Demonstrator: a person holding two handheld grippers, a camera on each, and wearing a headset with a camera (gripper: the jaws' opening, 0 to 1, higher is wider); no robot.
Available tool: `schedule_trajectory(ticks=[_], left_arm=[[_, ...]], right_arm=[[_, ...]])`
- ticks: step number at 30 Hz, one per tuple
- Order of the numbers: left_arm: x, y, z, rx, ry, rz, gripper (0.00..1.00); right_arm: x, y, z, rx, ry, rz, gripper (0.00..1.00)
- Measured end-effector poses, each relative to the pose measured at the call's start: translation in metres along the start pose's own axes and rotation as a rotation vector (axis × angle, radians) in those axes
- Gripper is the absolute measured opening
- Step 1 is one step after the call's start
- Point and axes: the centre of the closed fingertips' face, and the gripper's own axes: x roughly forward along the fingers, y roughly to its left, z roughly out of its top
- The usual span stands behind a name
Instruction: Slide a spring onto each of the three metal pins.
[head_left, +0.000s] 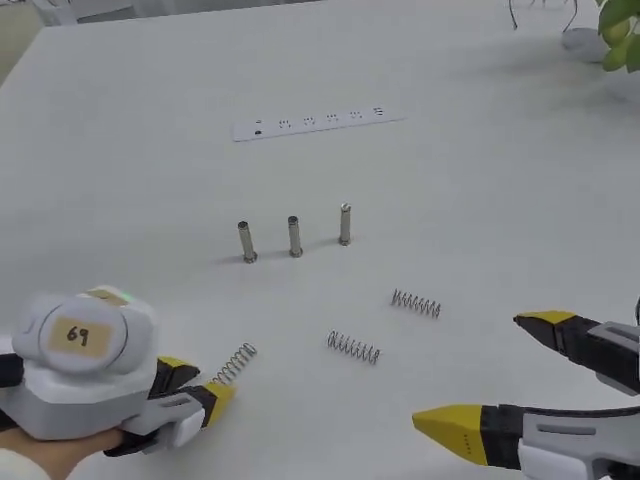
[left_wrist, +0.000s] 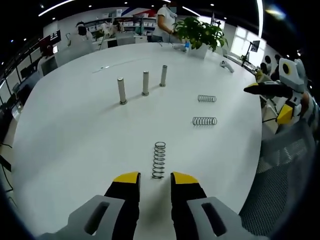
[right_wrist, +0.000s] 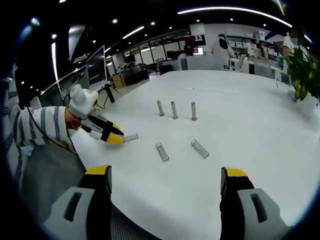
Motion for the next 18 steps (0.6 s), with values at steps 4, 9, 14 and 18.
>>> schedule_trajectory(ticks=[4, 9, 14, 18], left_arm=[[0.0012, -0.0015, 0.0036, 0.007, -0.011, -0.003, 0.13], [0.0042, -0.0022, 0.0053, 0.026, -0.006, -0.005, 0.08], [0.0063, -0.0039, 0.0016, 0.04, 0.017, -0.011, 0.02], [0.007, -0.005, 0.0007, 0.061, 0.026, -0.012, 0.02]], right_arm=[[0.0007, 0.0001, -0.0009, 0.006, 0.001, 0.002, 0.89], [0.0017, -0.0003, -0.0022, 0.004, 0.009, 0.005, 0.89], [0.0015, -0.0022, -0.0018, 0.003, 0.012, 0.0, 0.88], [0.001, -0.0016, -0.0012, 0.003, 0.012, 0.005, 0.88]])
